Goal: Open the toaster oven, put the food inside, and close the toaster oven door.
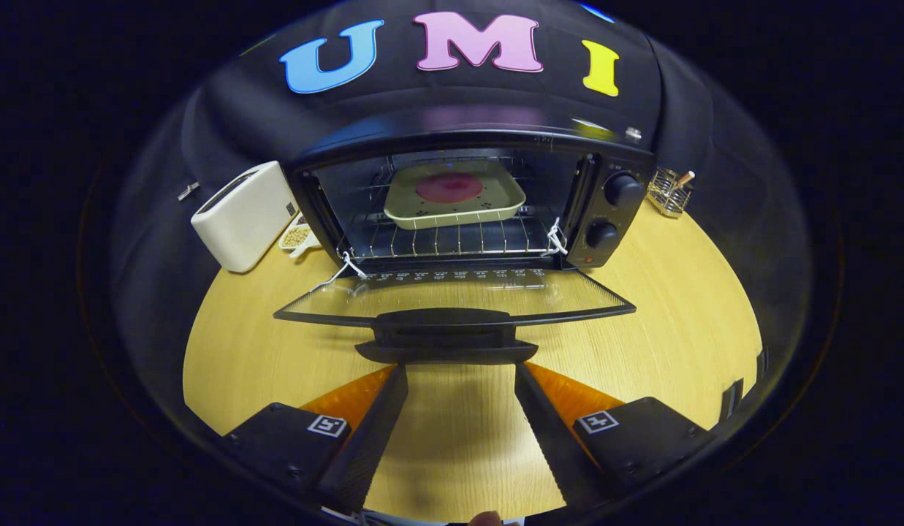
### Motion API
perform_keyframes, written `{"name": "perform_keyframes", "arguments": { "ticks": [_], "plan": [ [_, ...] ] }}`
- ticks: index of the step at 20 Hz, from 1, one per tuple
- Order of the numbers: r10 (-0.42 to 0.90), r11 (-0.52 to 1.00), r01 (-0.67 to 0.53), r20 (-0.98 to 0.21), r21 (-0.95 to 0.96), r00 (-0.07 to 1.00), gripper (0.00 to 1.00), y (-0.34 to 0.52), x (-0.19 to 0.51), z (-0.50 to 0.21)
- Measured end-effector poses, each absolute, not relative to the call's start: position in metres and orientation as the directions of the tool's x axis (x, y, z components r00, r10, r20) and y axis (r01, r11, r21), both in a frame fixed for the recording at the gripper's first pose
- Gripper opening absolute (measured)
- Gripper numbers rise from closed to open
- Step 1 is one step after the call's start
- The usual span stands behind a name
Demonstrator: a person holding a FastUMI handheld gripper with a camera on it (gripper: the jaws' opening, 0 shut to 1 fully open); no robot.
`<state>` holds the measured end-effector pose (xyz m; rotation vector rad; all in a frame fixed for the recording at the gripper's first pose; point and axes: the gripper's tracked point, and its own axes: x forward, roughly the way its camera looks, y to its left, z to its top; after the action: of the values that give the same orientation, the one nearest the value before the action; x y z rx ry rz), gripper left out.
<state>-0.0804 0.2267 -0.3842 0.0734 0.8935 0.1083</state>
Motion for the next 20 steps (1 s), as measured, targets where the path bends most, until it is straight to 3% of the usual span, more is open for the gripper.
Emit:
{"name": "perform_keyframes", "arguments": {
  "ticks": [10,20],
  "plan": [
    [0.125,0.992,-0.119,-0.622,0.052,0.773,0.98,0.218,-0.045,-0.303],
    [0.139,0.990,-0.128,-0.386,0.053,0.912,0.98,0.179,-0.022,-0.186]
  ]
}}
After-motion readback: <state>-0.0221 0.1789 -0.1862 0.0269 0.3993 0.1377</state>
